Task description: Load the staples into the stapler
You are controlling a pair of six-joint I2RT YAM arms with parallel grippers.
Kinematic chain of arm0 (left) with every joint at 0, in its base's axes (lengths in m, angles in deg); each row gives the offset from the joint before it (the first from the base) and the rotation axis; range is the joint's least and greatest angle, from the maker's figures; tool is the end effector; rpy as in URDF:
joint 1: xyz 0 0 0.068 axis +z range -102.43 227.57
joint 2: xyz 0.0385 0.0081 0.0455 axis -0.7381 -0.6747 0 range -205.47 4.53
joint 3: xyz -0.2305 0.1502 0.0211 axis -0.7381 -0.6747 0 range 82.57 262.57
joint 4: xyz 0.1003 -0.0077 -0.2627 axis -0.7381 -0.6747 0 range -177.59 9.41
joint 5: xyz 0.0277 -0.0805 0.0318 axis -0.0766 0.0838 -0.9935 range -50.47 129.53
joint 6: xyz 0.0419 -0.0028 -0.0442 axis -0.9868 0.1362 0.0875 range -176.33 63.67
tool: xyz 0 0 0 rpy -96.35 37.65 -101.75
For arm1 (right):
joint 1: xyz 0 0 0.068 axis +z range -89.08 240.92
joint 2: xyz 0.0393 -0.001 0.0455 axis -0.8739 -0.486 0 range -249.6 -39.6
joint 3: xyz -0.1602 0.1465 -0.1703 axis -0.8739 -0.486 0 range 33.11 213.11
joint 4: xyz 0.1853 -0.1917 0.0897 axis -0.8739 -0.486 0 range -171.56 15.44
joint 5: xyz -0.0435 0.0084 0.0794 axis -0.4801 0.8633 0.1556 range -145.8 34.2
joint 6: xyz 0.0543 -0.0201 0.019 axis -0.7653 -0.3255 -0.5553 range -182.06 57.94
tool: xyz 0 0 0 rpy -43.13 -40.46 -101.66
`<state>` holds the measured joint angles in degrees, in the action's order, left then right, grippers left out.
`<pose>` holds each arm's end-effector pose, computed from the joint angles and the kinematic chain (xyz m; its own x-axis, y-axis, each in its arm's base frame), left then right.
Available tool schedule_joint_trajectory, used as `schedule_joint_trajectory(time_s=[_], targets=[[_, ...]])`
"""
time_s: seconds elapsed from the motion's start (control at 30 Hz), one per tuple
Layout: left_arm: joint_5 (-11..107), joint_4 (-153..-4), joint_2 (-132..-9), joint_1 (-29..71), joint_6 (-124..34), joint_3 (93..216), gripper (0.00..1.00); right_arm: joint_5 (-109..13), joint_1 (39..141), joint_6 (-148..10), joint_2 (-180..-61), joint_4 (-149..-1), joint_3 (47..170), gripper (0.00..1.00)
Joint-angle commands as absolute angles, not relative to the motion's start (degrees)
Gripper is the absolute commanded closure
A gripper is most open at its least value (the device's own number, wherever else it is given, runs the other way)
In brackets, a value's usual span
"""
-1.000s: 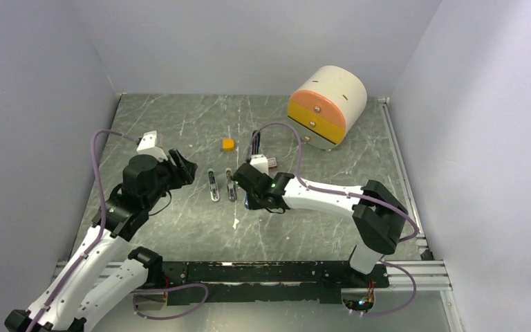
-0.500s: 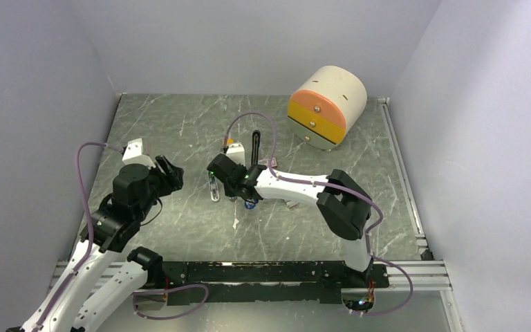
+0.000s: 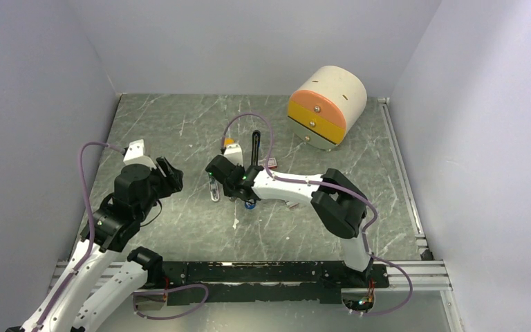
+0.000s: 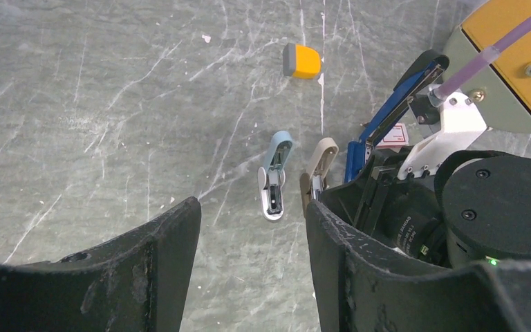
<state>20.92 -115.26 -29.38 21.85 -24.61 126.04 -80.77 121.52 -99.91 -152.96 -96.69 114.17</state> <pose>0.1476 -0.0549 0.3161 -0.4047 -0.3583 -0.8413 -0.0727 0.9297 -0.3610 0.2378 0.3826 0.1735 -0.7258 -0.1553 -0.6701 -0.2834 0.9552 0.0856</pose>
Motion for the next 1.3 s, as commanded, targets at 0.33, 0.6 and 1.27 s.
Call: schedule_joint_trajectory(time_s=[0.33,0.6,1.27], targets=[[20.57,-115.68,-29.02,21.73,-24.69,126.87,0.38,-81.61,121.32,-97.73,-155.38,-93.23,115.22,0.80],[20.65,-115.63,-29.57,21.73,-24.78,126.96,0.38,-82.12,121.15,-97.14,-155.22,-92.90,114.70,0.80],[21.36,-115.13,-30.70,21.73,-24.96,126.78,0.38,-81.18,120.43,-96.39,-156.00,-91.53,113.63,0.80]])
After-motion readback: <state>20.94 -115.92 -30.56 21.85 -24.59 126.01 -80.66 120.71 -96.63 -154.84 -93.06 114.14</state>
